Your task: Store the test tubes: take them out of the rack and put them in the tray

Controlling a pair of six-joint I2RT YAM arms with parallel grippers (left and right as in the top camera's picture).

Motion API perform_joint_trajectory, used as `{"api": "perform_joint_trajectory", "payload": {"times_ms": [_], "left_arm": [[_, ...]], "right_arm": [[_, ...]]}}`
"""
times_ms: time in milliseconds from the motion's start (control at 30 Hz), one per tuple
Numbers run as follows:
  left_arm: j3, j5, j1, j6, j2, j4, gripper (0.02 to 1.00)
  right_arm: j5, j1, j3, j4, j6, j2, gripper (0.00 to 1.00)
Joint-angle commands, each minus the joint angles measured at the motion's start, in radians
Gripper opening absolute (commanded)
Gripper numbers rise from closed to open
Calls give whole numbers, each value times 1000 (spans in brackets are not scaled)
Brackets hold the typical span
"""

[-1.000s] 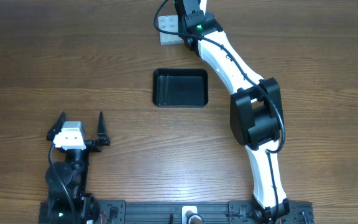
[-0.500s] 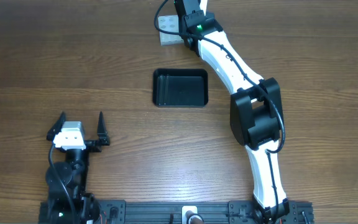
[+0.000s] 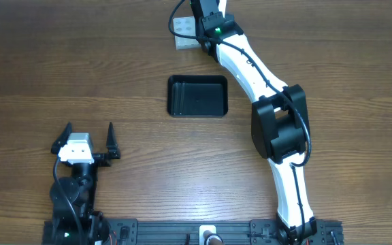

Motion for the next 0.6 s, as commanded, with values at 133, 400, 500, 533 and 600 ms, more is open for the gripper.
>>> {"api": "perform_joint_trajectory", "payload": {"times_ms": [133, 400, 500, 533, 600], "left_arm": [[-5, 13, 6, 15, -8, -1, 998], [-5, 13, 6, 15, -8, -1, 998], [-5, 13, 6, 15, -8, -1, 996], [-5, 13, 6, 15, -8, -1, 996], [-5, 13, 6, 15, -8, -1, 998]], "right_arm": [[21, -4, 23, 0, 1, 20, 106], [21, -4, 23, 1, 1, 20, 112], [21, -4, 23, 0, 1, 20, 60], [21, -3, 23, 0, 1, 20, 49], [21, -2, 23, 0, 1, 20, 31]]}}
